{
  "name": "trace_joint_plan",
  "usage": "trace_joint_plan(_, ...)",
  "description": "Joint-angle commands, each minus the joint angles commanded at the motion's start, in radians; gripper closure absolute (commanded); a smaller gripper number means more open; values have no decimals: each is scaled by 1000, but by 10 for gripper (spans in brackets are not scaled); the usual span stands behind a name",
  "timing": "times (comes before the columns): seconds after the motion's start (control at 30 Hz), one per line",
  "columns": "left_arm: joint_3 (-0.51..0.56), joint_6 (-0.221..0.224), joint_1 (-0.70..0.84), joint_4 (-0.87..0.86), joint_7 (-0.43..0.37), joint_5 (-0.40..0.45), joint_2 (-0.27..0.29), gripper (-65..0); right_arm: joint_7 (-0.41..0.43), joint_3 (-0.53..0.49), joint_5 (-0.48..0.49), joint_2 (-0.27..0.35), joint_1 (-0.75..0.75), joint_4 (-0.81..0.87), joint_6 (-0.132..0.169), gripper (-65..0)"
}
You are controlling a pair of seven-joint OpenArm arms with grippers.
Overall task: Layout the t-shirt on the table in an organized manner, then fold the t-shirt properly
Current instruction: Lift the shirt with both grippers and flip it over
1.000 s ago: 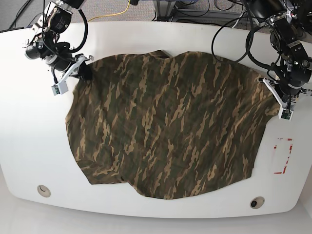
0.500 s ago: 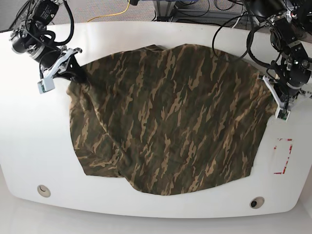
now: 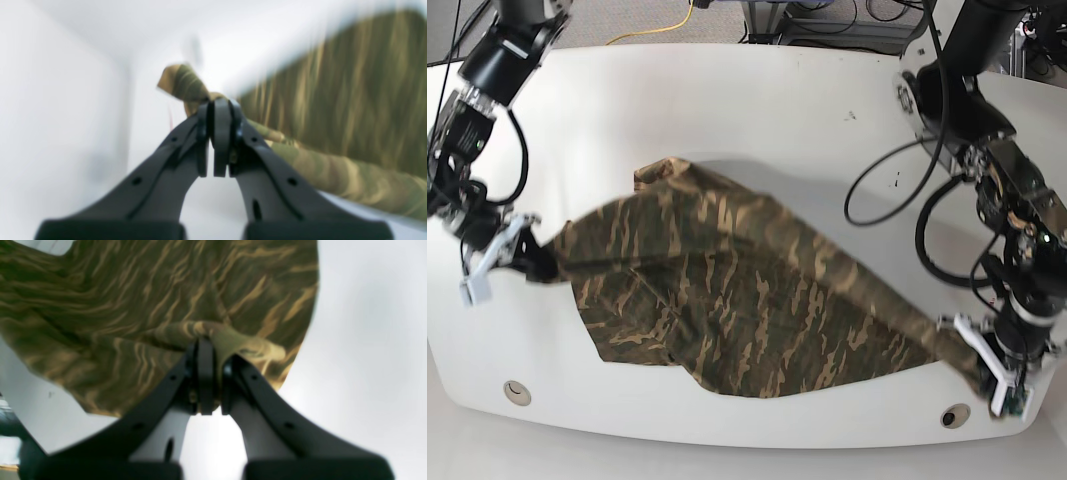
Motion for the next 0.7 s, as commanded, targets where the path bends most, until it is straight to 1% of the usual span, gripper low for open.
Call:
trace_joint_plan(0.03, 18, 20, -71, -23, 0, 0, 0, 0, 0, -29, 0, 25, 84, -55, 0, -13)
trace_joint_plan(0.1, 43, 38, -164, -66, 0, 0, 0, 0, 0, -71, 0, 54, 199, -123, 0, -13)
trace_joint_plan(0.13, 57, 46, -239, -107, 0, -2, 0, 0, 0, -104, 0, 77, 298, -169, 0, -13)
trace_joint_plan(0.23, 58, 52, -425, -192, 0, -2, -2, 0, 0, -184, 0, 140, 514, -261, 0, -13)
trace_joint_plan(0.37, 58, 54, -565, -259, 0, -2, -5, 0, 0, -241, 8, 189, 657, -327, 0, -13)
trace_joint_plan(0.5, 58, 54, -601, -265, 2, -2, -6, 0, -14, -249, 11, 230, 647, -316, 0, -13)
trace_joint_plan(0.57, 57, 51, -597, -245, 3, -2, -8, 0, -35, -242, 14, 242, 592, -302, 0, -13)
trace_joint_plan(0.67, 49, 51, -528, -199, 6, -2, -31, 0, -41, -233, 69, 253, 479, -265, 0, -13)
trace_joint_plan(0.7, 46, 51, -489, -173, 6, -2, -41, 0, -41, -209, 97, 261, 405, -253, 0, -13)
